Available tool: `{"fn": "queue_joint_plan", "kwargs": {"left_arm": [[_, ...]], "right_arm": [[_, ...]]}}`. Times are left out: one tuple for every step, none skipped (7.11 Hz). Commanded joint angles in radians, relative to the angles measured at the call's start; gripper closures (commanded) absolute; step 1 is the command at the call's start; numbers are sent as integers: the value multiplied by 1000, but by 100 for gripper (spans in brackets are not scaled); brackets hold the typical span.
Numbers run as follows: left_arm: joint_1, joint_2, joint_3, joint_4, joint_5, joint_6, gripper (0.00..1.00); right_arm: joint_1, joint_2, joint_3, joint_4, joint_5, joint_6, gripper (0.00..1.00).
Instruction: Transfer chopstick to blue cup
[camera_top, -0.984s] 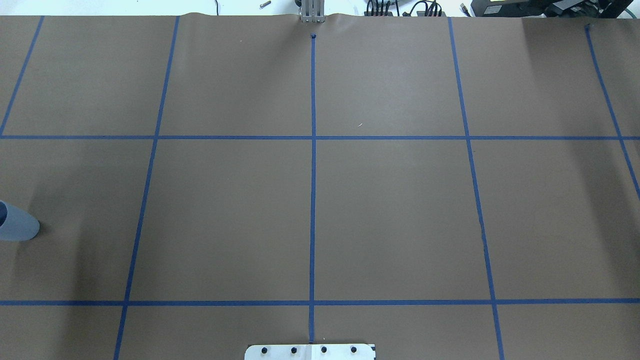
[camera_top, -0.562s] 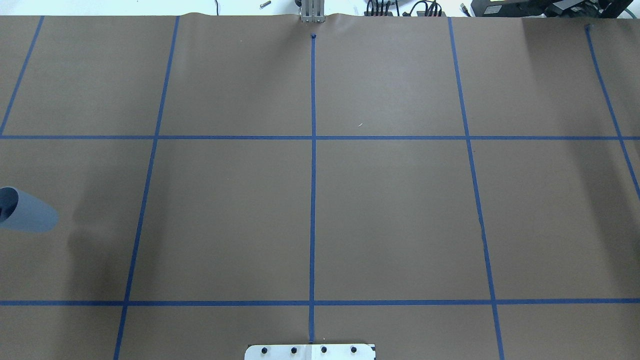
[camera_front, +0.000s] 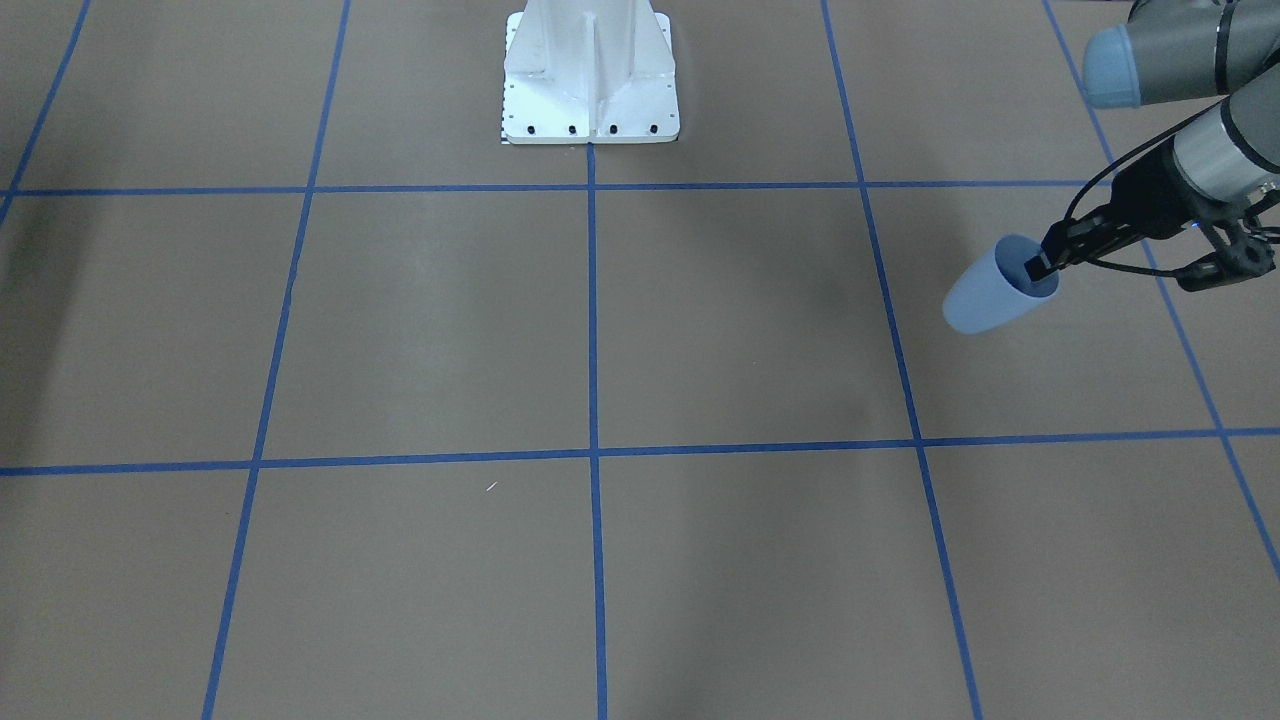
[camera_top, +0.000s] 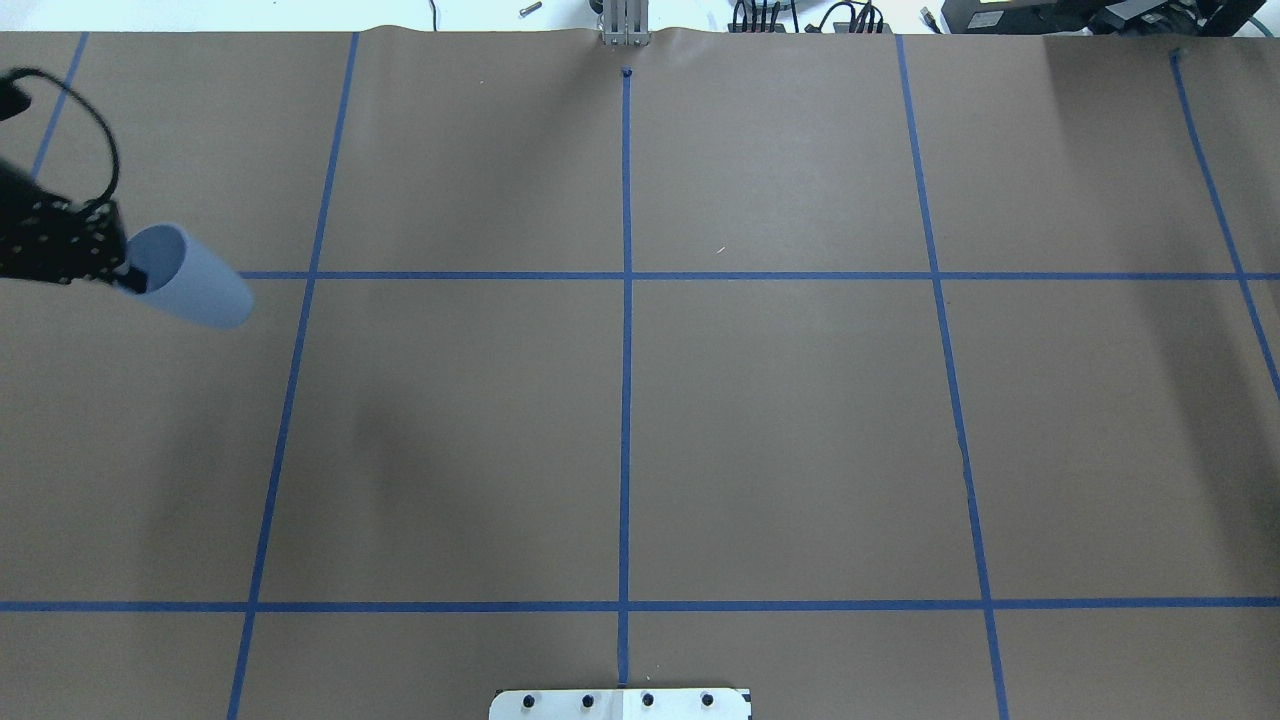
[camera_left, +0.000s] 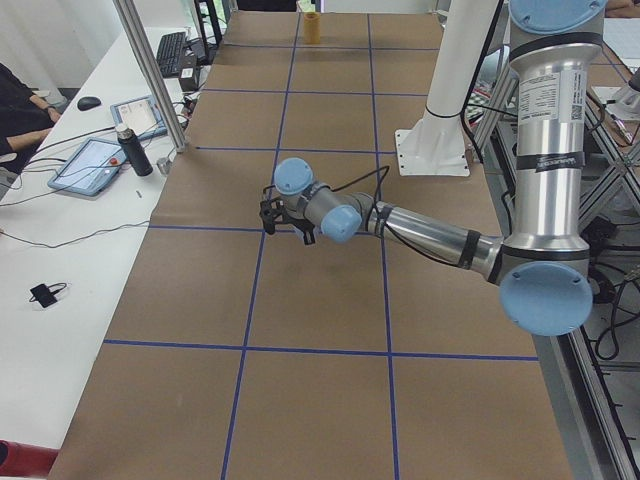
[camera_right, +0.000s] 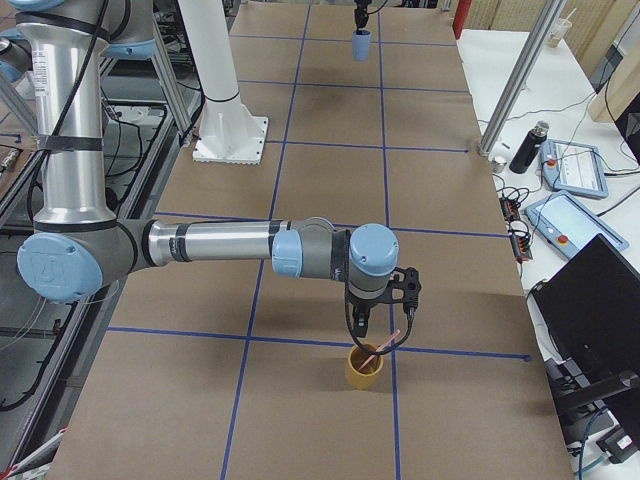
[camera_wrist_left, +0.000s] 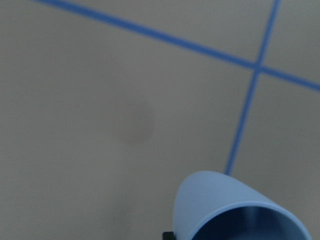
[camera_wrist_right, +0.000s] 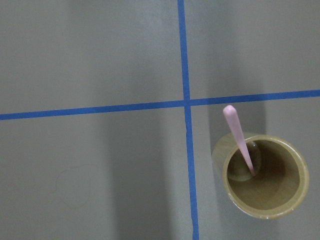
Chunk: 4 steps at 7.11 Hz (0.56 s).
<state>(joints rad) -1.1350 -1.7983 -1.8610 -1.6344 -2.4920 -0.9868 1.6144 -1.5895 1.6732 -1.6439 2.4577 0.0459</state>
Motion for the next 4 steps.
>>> {"fn": "queue_joint_plan", "kwargs": {"left_arm": [[50, -361, 118, 271, 52, -56, 100], [134, -474, 200, 266, 99, -178, 100], [212, -572, 276, 263, 157, -258, 100], [309, -635, 334, 214, 223, -351, 100]], "right_arm": [[-5, -3, 2, 21, 4, -3, 0], [-5, -3, 5, 21, 4, -4, 0], [-5, -4, 8, 21, 3, -4, 0], [-11, -3, 8, 21, 3, -4, 0]]}}
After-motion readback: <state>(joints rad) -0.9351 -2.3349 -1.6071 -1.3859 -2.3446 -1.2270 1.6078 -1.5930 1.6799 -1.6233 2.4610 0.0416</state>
